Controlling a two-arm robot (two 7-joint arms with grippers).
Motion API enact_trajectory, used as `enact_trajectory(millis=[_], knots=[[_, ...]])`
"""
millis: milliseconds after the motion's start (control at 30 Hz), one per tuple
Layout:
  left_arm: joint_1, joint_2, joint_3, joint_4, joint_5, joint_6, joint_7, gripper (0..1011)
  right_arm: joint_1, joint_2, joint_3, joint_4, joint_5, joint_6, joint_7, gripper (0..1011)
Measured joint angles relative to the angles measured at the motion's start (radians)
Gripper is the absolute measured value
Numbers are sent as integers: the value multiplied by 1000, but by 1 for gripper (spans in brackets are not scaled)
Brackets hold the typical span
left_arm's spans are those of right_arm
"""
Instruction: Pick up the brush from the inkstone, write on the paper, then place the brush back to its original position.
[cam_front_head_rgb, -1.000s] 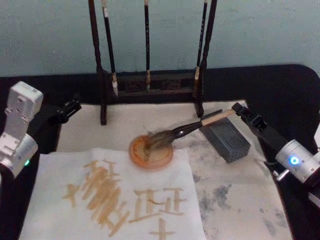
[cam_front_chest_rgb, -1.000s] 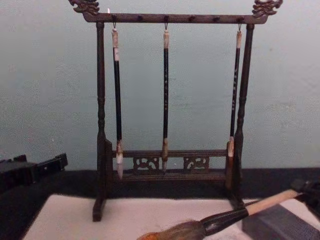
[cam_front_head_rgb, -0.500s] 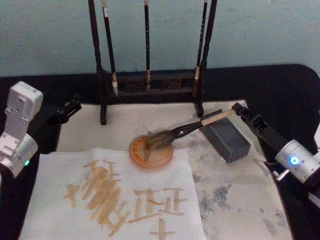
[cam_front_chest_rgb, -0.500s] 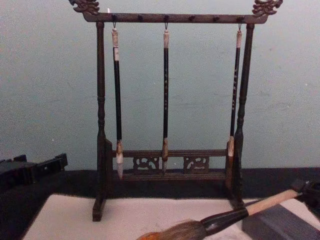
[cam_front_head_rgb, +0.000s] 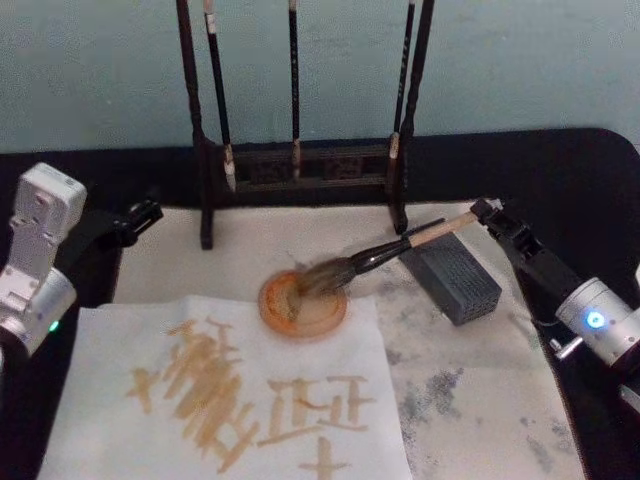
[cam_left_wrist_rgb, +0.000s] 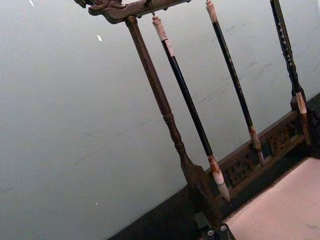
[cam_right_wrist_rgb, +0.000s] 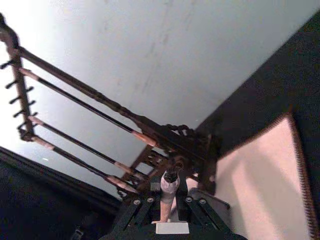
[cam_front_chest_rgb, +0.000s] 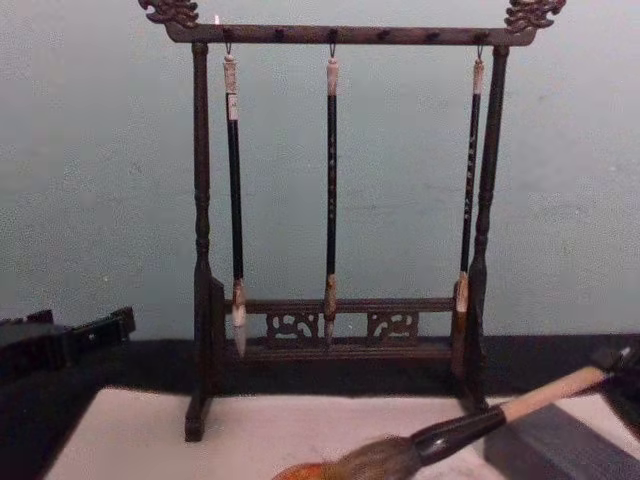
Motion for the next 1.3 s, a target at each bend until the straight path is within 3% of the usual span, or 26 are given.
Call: enact_trajectory(millis=[433,700,867,967,1133,1200,1233,1300], knots=[[0,0,0,0,0,0,0,1002,-48,52,8,-134,32,-21,18,172],[0,0,0,0,0,0,0,1002,-73,103,-5,-240,17,-52,-2,172],[0,0,0,0,0,0,0,1002,-97,159,-29,-360,-64,-99,-46,172],[0,0,0,0,0,0,0,1002,-107,196,-49,-440,-149,-126,-92,172],[0,0,0,0,0,0,0,1002,-109,222,-67,-503,-224,-133,-128,172],[0,0,0,0,0,0,0,1002,-109,241,-82,-548,-286,-133,-151,172],[0,0,0,0,0,0,0,1002,-109,241,-82,-548,-286,-133,-151,172],[0,0,0,0,0,0,0,1002,-106,256,-99,-585,-340,-131,-170,172]])
